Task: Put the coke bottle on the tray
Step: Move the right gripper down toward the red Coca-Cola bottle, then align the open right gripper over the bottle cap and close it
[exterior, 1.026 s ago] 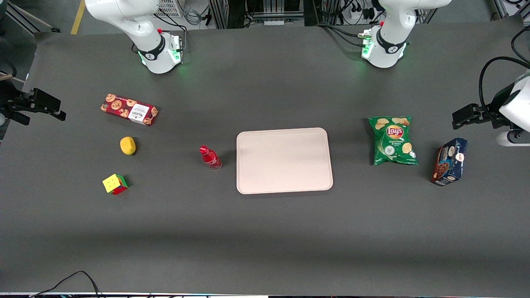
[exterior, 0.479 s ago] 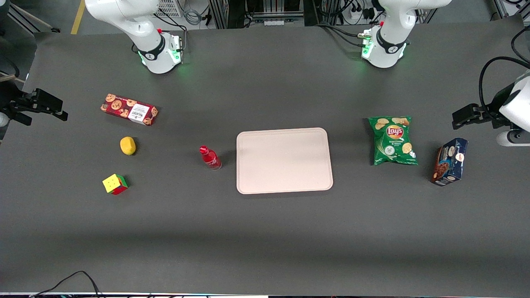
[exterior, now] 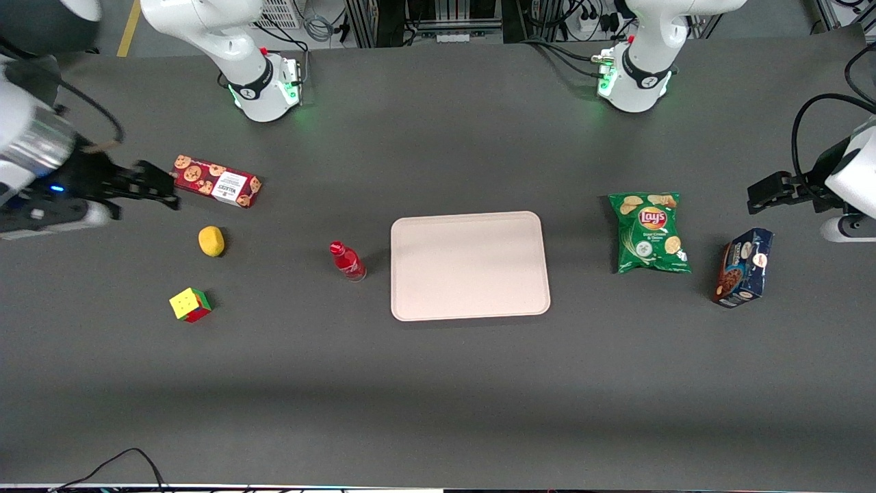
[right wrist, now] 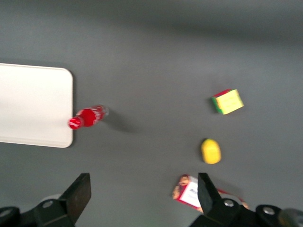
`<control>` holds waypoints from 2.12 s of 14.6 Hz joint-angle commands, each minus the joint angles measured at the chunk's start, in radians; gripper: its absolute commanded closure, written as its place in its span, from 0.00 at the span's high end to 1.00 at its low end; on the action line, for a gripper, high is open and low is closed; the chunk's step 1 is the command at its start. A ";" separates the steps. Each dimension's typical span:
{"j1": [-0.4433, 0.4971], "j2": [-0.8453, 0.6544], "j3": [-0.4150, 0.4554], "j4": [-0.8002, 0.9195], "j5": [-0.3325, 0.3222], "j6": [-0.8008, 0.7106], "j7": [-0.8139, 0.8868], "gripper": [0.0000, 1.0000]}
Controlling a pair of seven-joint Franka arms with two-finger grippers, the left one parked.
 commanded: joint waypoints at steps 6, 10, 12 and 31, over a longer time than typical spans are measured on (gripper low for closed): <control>0.120 0.268 0.160 0.070 -0.062 0.155 0.357 1.00; 0.122 0.303 0.199 -0.036 -0.069 0.309 0.412 1.00; 0.123 0.296 0.200 -0.108 -0.072 0.364 0.417 1.00; 0.114 0.207 0.222 -0.518 -0.117 0.714 0.417 0.86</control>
